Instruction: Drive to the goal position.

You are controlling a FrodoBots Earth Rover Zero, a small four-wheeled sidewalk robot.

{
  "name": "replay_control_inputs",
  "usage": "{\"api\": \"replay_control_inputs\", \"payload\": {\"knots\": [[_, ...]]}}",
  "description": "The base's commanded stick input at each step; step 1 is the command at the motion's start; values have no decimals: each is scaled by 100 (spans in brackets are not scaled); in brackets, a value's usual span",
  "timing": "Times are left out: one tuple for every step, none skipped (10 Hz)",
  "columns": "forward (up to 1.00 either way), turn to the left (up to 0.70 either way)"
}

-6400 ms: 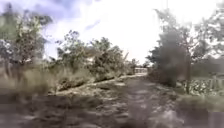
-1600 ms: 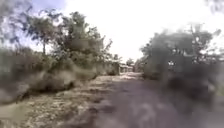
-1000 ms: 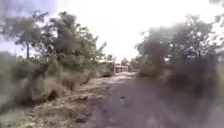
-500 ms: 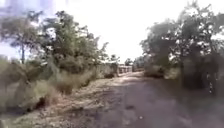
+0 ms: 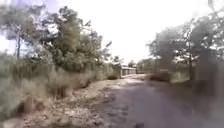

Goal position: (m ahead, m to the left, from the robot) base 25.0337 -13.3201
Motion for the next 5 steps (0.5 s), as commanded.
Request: {"api": "replay_control_inputs", "payload": {"knots": [[100,-40],[100,-40],[100,-40],[100,-31],[100,-15]]}}
